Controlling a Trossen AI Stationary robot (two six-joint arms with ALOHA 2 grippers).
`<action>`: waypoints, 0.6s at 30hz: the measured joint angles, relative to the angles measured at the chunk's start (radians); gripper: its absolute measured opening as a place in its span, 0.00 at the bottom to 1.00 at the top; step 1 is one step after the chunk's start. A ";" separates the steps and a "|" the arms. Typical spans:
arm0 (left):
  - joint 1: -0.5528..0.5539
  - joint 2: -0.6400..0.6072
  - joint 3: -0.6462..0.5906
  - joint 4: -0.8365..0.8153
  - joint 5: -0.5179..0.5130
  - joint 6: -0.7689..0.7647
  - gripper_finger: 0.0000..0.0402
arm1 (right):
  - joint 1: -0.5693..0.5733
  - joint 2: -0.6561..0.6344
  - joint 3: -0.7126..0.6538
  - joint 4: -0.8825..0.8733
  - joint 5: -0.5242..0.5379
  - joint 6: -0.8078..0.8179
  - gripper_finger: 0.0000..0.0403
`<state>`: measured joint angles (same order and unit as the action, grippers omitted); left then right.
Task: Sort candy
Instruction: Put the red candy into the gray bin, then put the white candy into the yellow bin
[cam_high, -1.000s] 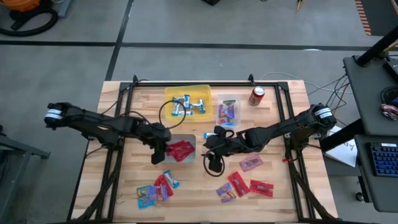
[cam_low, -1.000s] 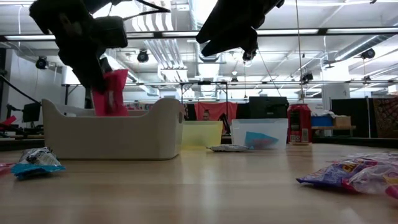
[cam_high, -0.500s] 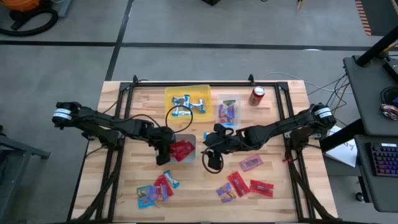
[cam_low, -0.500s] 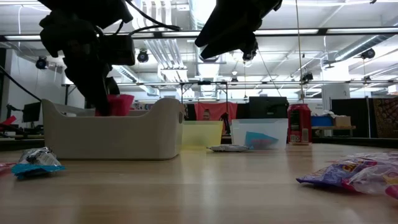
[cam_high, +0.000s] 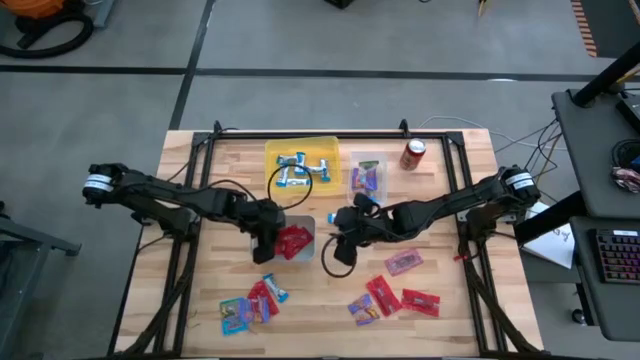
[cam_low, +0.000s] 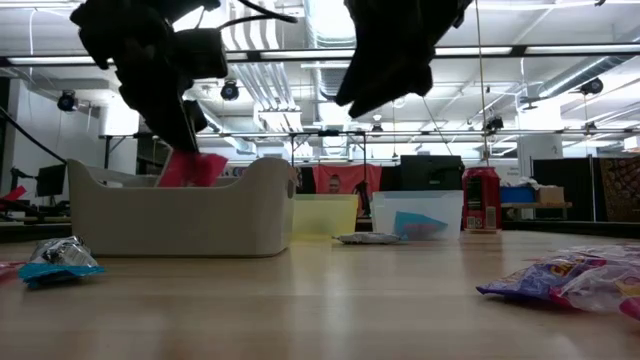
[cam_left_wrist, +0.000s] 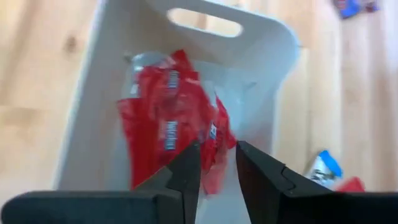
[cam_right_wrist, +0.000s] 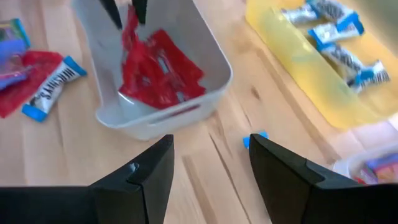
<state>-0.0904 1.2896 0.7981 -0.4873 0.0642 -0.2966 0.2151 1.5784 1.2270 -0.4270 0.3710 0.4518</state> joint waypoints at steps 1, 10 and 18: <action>0.001 0.000 0.007 -0.013 -0.026 0.000 0.22 | 0.000 0.000 0.000 -0.013 0.000 0.012 0.49; 0.001 0.000 0.062 -0.135 -0.258 -0.008 0.22 | 0.002 0.022 -0.010 -0.049 -0.003 0.054 0.49; -0.023 -0.024 0.094 -0.136 -0.258 0.020 0.21 | 0.000 0.074 -0.023 -0.064 -0.003 0.135 0.47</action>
<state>-0.1131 1.2655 0.8916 -0.6234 -0.1936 -0.2768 0.2153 1.6525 1.2044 -0.4912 0.3682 0.5872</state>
